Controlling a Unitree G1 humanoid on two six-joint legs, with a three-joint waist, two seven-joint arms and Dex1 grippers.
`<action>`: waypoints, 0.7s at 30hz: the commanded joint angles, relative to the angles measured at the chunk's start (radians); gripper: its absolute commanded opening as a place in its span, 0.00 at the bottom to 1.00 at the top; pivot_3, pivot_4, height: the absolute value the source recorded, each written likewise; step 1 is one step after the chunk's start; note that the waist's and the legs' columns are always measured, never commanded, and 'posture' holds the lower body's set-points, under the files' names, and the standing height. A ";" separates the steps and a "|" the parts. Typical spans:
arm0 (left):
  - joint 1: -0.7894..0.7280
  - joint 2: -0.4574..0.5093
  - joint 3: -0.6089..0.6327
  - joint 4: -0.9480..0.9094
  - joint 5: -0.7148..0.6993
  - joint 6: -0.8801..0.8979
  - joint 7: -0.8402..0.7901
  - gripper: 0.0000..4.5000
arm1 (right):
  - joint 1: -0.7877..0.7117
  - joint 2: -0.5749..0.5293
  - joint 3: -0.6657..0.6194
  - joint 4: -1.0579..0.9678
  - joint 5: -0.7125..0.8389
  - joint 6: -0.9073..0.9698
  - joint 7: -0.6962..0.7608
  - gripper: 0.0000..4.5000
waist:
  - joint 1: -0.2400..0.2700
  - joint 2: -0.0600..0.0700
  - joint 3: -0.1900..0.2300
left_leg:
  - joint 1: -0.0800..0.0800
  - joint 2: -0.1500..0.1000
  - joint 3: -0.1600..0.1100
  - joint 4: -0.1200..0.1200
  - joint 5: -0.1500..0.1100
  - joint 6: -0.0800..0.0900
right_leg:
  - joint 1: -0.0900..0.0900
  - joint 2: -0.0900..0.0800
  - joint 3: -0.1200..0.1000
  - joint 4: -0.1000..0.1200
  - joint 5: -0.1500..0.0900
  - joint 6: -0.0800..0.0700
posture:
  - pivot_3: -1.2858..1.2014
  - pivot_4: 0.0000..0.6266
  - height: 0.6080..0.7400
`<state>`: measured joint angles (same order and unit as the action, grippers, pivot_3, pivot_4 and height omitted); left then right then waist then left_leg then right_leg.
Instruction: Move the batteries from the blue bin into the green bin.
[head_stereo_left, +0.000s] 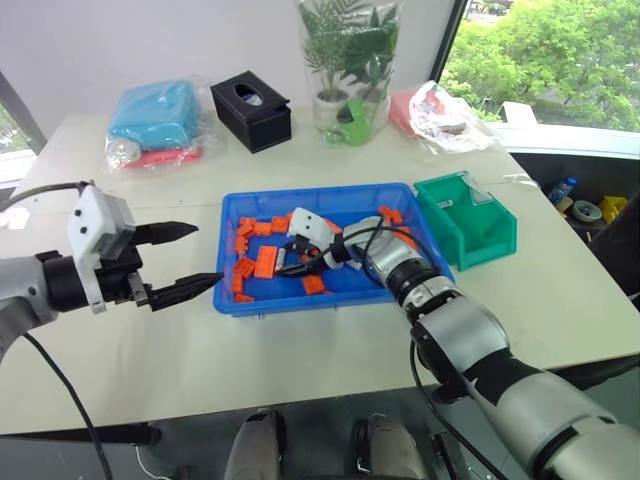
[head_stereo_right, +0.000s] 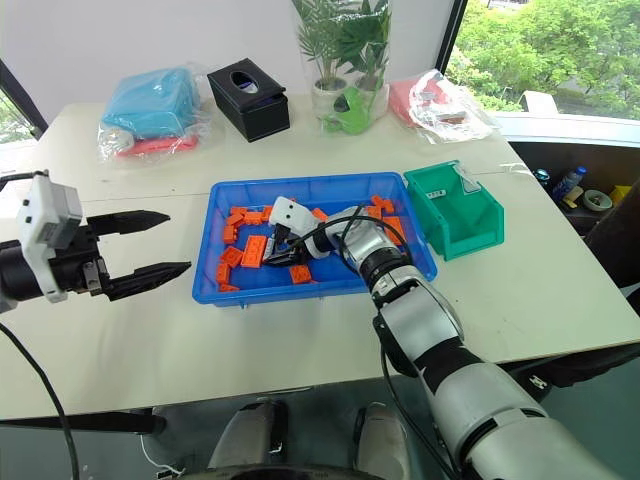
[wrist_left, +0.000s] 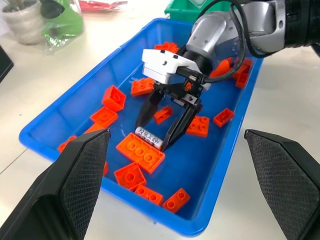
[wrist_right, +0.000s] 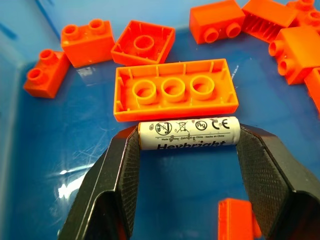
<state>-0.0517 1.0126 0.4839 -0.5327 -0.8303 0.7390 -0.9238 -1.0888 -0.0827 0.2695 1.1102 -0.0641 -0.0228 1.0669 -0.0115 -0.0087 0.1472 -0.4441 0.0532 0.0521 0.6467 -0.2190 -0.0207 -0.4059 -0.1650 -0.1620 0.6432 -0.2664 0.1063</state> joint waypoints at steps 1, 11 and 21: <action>-0.025 -0.005 -0.015 -0.006 -0.015 -0.006 -0.001 1.00 | 0.041 -0.065 -0.092 -0.300 0.093 0.130 0.006 0.49 | 0.002 0.000 0.000 | 0.000 0.000 0.000 0.000 0.000 0.000 | 0.000 0.000 0.000 0.002 0.000 0.000 | 0.52 0.24 0.37; -0.101 -0.091 -0.149 0.005 -0.013 -0.020 0.029 1.00 | 0.346 -0.446 -0.464 -1.153 0.234 0.816 -0.290 0.49 | 0.032 -0.003 -0.002 | 0.001 -0.001 -0.001 0.001 0.000 0.000 | 0.003 -0.001 -0.001 -0.004 -0.001 -0.001 | 0.52 0.24 0.37; -0.217 -0.136 -0.244 0.065 0.026 -0.042 0.026 1.00 | 0.495 -0.626 -0.545 -1.025 0.232 0.788 -0.393 0.49 | 0.013 -0.003 -0.004 | 0.002 0.001 0.002 -0.002 0.002 0.003 | 0.004 0.000 -0.001 -0.009 0.002 -0.001 | 0.52 0.24 0.37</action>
<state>-0.2538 0.8783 0.2356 -0.4713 -0.8140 0.7150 -0.8933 -0.5668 -0.6908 -0.2578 0.0864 0.1562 0.7894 0.6893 0.0017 -0.0115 0.1431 -0.4420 0.0537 0.0543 0.6441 -0.2173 -0.0177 -0.4014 -0.1651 -0.1626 0.6337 -0.2649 0.1051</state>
